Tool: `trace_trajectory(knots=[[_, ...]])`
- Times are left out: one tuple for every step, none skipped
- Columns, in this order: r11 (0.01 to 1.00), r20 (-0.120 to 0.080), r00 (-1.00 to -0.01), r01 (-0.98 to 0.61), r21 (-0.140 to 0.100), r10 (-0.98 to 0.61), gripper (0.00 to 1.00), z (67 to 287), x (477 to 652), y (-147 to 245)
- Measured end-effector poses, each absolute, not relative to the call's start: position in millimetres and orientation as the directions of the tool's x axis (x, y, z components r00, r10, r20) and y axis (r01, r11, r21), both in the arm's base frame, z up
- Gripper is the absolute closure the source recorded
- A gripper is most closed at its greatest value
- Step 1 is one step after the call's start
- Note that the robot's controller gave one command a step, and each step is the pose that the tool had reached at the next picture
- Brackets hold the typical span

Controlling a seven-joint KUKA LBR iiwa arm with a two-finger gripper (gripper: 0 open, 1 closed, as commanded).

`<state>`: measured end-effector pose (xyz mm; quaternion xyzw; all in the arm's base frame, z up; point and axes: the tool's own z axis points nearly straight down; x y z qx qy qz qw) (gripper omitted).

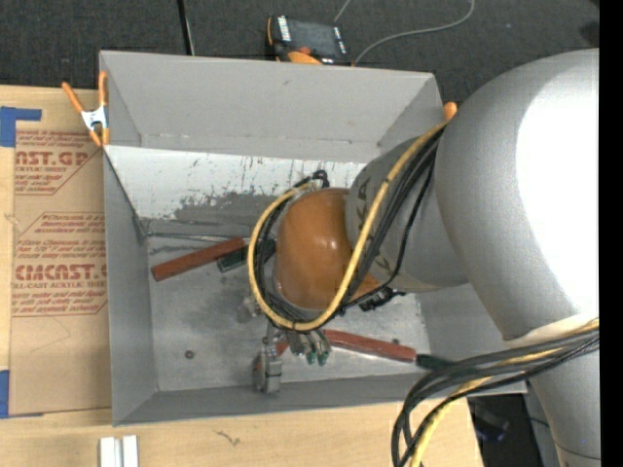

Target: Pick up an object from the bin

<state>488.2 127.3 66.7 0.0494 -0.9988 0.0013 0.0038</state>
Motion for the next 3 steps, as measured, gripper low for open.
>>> trace_trajectory(knots=[[0.995, 0.000, -0.995, -0.103, 0.001, -0.103, 1.00, 72.0, 490.4, 131.2], [0.995, -0.002, -0.995, -0.103, 0.002, -0.103, 0.00, 71.0, 490.6, 131.0], [0.999, 0.001, -0.999, 0.036, -0.001, 0.036, 0.00, 75.3, 494.9, 69.0]])
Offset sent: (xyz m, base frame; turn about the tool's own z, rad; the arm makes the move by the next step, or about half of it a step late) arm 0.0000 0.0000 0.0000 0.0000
